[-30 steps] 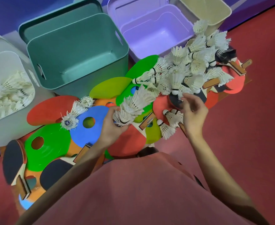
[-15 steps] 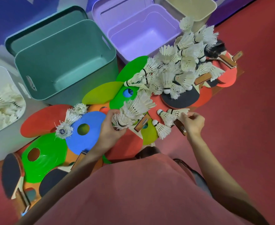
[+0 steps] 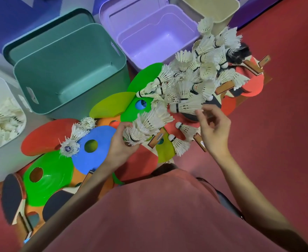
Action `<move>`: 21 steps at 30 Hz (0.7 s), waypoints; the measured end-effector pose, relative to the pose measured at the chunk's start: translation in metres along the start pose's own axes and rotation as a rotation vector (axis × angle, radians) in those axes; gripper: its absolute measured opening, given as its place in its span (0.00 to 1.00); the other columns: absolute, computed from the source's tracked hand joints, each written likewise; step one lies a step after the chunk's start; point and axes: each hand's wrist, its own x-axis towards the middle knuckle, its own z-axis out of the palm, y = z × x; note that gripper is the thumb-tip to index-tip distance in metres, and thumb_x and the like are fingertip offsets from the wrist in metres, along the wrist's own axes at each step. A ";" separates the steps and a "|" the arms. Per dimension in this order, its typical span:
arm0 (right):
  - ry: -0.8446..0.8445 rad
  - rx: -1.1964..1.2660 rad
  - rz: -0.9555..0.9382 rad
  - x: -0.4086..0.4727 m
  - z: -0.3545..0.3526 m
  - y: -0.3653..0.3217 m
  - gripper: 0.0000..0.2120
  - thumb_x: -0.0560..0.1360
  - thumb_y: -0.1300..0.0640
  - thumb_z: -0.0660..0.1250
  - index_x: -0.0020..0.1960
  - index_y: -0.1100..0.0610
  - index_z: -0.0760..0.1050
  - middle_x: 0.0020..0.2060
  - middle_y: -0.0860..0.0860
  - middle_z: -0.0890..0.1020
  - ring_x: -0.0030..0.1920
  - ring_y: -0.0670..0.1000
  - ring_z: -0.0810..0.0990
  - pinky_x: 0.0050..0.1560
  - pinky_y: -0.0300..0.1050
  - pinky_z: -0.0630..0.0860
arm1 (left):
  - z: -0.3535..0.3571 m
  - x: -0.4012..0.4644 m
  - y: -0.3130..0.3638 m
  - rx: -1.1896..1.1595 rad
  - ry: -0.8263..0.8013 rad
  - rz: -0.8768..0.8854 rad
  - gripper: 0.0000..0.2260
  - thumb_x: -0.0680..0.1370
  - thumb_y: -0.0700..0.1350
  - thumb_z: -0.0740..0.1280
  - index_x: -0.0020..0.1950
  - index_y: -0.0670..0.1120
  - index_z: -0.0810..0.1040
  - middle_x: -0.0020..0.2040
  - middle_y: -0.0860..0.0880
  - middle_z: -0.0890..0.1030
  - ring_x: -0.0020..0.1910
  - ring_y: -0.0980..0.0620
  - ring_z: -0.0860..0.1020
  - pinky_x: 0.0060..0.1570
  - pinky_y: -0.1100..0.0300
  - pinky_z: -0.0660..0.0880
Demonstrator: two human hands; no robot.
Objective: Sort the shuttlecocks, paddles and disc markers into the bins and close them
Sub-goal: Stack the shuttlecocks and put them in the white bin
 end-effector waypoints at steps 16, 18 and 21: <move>-0.271 0.256 0.156 0.010 0.025 -0.020 0.07 0.75 0.58 0.68 0.49 0.48 0.81 0.39 0.46 0.83 0.40 0.51 0.78 0.41 0.52 0.73 | -0.002 -0.008 -0.001 -0.137 -0.016 -0.032 0.25 0.67 0.25 0.73 0.61 0.38 0.72 0.50 0.61 0.81 0.49 0.62 0.79 0.49 0.67 0.75; -0.196 0.248 0.188 0.010 0.023 -0.018 0.06 0.76 0.58 0.67 0.51 0.55 0.81 0.41 0.51 0.83 0.38 0.48 0.77 0.38 0.44 0.73 | -0.004 -0.008 -0.002 -0.138 -0.018 -0.034 0.25 0.67 0.26 0.73 0.61 0.40 0.72 0.50 0.62 0.80 0.49 0.63 0.79 0.50 0.67 0.74; 0.013 0.171 0.292 0.005 0.022 -0.001 0.05 0.77 0.62 0.65 0.47 0.60 0.80 0.39 0.52 0.81 0.35 0.45 0.77 0.36 0.38 0.73 | -0.008 -0.009 -0.004 -0.155 -0.016 -0.050 0.25 0.67 0.28 0.74 0.62 0.39 0.72 0.50 0.61 0.80 0.50 0.61 0.79 0.50 0.66 0.75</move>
